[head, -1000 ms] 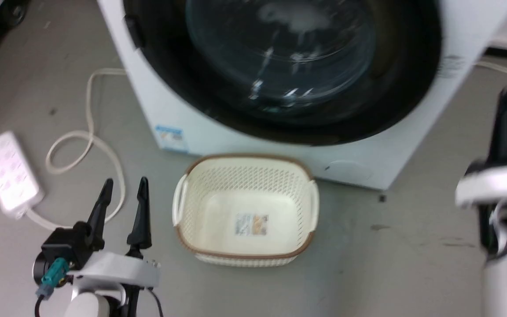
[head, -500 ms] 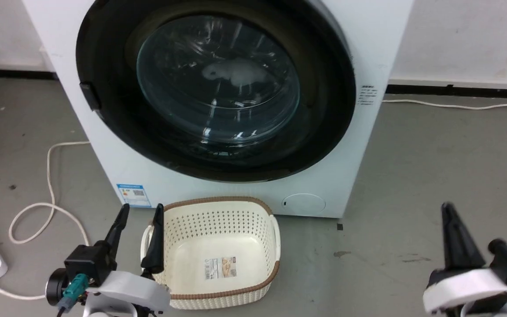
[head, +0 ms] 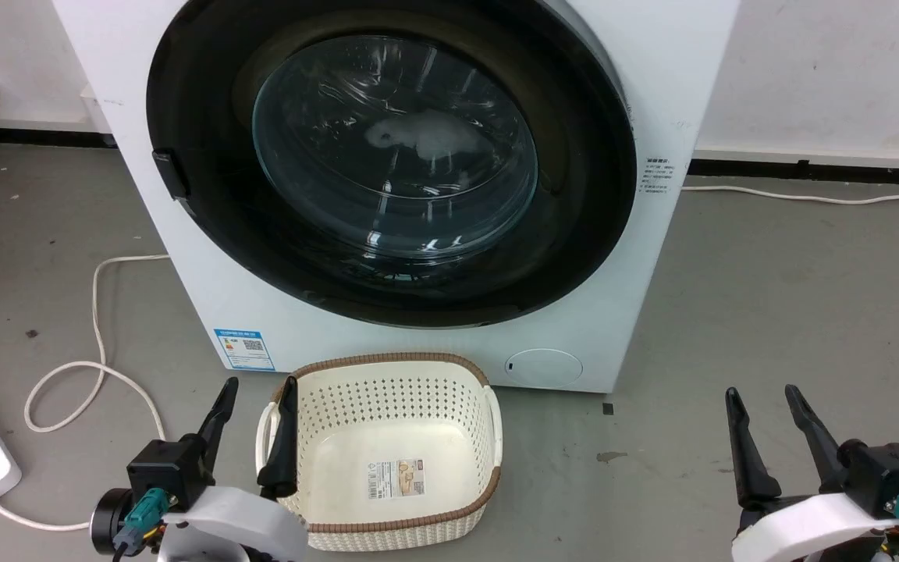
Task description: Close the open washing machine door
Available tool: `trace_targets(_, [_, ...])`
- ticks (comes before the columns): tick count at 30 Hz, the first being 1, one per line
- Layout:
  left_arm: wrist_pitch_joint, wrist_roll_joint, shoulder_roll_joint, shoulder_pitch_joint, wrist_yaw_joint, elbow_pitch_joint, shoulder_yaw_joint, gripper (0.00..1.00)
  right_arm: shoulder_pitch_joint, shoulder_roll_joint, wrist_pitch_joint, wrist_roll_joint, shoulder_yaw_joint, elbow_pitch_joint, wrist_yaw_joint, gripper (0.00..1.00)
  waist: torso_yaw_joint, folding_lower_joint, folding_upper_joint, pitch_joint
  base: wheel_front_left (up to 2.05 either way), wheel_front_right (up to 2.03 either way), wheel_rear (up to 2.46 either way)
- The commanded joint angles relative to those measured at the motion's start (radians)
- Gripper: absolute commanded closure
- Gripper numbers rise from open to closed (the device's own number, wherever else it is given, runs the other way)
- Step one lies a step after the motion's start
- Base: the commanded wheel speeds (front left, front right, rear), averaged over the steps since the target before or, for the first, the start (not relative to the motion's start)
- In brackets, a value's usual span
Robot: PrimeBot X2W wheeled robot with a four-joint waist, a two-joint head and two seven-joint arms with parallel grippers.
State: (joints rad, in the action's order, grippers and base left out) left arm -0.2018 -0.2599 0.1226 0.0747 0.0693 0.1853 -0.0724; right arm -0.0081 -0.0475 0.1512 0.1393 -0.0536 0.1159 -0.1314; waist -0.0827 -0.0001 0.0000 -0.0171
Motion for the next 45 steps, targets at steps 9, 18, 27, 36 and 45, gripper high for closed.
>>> trace_targets(9, [0.008, -0.003, 0.009, 0.004, -0.02, 0.0, -0.002, 0.0, 0.018, -0.003, 0.005, 0.016, 0.006, -0.006, 0.001, 0.0, -0.002, 0.0001, 0.0, 0.001, 0.0, 0.0, 0.0])
trace_targets(18, [0.011, -0.008, 0.016, 0.015, -0.028, 0.004, -0.006, 0.0, 0.014, -0.003, 0.008, 0.03, 0.006, 0.007, 0.001, 0.0, -0.002, 0.0001, 0.0, 0.003, 0.0, 0.0, 0.0])
trace_targets(27, [0.009, -0.009, 0.016, 0.008, -0.024, 0.004, -0.008, 1.0, 0.0, 0.0, 0.008, 0.025, 0.005, 0.008, 0.0, 1.0, -0.002, 0.0001, 0.0, 0.005, 0.0, 0.0, 0.0])
trace_targets(36, [0.021, 0.007, 0.011, 0.003, -0.027, -0.007, -0.003, 1.0, 0.001, 0.0, -0.001, 0.015, 0.008, 0.0, 0.0, 1.0, 0.003, 0.0001, 0.0, 0.006, 0.0, 0.0, 0.0])
trace_targets(45, [0.033, 0.024, 0.005, -0.002, -0.029, -0.019, 0.002, 1.0, 0.001, 0.0, -0.011, 0.005, 0.011, -0.008, 0.0, 1.0, 0.008, 0.0001, 0.0, 0.007, 0.0, 0.0, 0.0])
